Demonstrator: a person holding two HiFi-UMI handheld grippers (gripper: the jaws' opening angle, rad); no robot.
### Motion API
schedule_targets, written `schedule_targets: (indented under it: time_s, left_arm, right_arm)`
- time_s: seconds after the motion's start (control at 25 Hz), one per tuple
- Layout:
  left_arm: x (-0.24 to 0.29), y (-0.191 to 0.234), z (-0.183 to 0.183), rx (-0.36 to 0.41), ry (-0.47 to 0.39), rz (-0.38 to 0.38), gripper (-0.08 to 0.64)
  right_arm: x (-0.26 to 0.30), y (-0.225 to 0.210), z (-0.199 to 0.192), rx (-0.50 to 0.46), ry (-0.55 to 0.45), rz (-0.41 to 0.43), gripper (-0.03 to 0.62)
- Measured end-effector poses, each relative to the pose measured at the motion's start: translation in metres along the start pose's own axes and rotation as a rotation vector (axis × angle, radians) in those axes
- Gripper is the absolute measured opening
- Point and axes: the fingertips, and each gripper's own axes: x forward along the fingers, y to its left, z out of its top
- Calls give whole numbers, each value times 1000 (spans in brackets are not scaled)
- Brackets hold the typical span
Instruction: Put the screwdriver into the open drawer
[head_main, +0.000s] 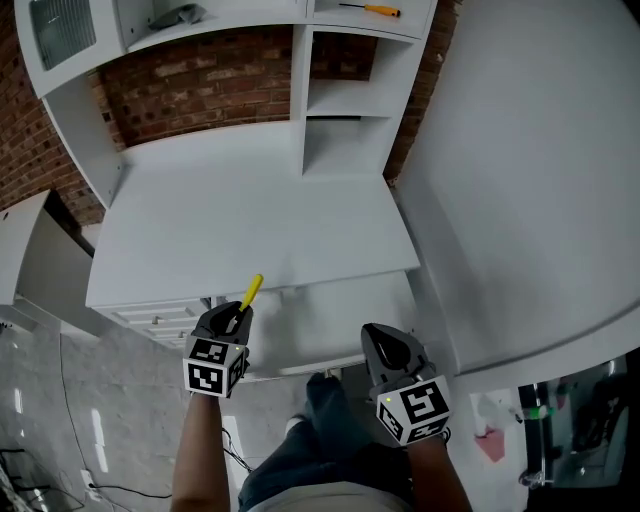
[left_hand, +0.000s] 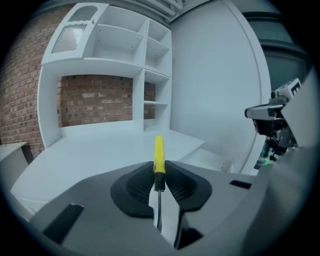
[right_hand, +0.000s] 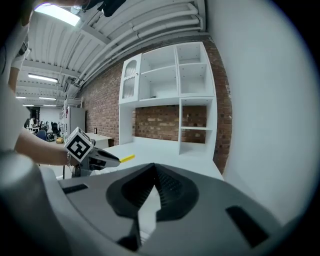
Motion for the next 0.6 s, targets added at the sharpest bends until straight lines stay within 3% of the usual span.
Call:
schedule_targets:
  time_s: [0.24, 0.6]
  left_arm:
    - [39, -21, -25, -13, 81, -75, 80]
    - [108, -64, -89, -9, 305, -176, 80]
  right_arm:
    - [12, -15, -17, 11, 57, 7, 11]
    - [30, -73, -71, 53, 208, 20, 11]
